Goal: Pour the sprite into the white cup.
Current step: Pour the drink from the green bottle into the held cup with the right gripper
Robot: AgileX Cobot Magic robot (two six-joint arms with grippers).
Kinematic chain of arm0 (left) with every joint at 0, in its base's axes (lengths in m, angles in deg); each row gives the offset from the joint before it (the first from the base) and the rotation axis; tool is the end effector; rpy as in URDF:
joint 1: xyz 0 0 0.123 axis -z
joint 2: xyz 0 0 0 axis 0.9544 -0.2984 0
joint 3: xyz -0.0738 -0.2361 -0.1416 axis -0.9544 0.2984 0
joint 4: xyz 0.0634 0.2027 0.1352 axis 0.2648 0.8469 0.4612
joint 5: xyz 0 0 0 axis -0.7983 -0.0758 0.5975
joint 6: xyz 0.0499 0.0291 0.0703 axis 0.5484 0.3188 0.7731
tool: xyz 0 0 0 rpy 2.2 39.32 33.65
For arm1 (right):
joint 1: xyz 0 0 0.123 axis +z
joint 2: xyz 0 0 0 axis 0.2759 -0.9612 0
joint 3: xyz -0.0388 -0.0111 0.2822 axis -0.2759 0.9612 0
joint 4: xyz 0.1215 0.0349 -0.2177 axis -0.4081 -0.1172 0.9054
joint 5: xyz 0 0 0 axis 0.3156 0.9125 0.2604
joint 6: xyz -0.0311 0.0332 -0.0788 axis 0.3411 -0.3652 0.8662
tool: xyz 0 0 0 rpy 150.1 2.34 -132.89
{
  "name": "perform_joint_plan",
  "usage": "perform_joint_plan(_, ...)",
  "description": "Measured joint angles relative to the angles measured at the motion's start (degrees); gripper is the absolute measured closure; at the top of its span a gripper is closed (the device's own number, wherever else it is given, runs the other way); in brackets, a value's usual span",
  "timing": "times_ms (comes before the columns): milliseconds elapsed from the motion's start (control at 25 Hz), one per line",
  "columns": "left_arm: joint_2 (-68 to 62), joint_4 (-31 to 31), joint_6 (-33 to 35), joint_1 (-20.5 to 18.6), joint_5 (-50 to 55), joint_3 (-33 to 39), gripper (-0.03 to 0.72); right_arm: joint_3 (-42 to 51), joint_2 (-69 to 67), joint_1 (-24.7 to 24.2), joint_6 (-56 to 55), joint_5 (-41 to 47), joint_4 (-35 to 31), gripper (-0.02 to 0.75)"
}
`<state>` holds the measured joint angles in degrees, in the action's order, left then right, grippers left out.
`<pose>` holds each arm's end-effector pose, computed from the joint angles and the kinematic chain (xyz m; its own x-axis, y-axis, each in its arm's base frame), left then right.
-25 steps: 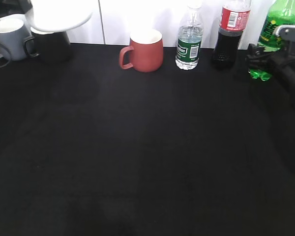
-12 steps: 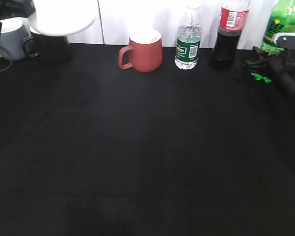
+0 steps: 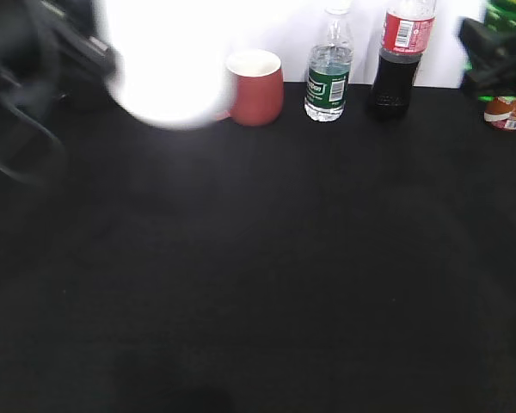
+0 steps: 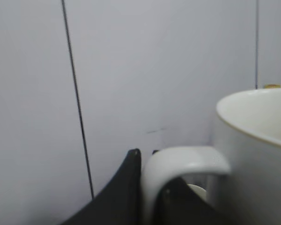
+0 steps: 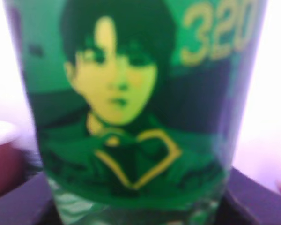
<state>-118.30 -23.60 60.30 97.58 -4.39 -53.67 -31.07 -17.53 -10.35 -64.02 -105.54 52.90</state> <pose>0.2581 -0.1424 0.2818 0.1486 0.0496 -0.9877 0.5993 0.7899 0.1298 0.3050 0.0507 0.2326 0.1558 -0.1066 -0.9820 -0.2997 0.9422 -0.1499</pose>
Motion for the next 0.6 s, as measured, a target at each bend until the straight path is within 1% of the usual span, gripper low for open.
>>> perform_joint_plan(80,-3.7,0.2,0.0,2.5,-2.8,0.0,0.652,0.1,3.1,4.3,1.1,3.4,1.9,0.308)
perform_joint_plan(160,-7.1,0.8,0.0,3.6,-5.9,0.0,0.652,0.1,3.3,6.2,5.4,6.9,5.6,0.308)
perform_joint_plan(240,-10.1,3.6,0.0,3.9,-8.3,0.0,0.652,0.1,3.3,6.4,12.6,10.3,7.6,0.308)
perform_joint_plan(320,-13.1,4.5,0.0,3.9,-11.4,0.0,0.652,0.1,3.3,6.4,22.5,12.4,7.7,0.308)
perform_joint_plan(480,-16.1,4.8,0.7,3.9,-12.5,0.0,0.652,0.1,3.1,6.4,38.3,12.5,7.7,0.308)
perform_joint_plan(600,-16.2,5.5,2.4,3.9,-12.7,0.0,0.652,0.1,3.1,6.4,45.5,12.7,7.7,0.308)
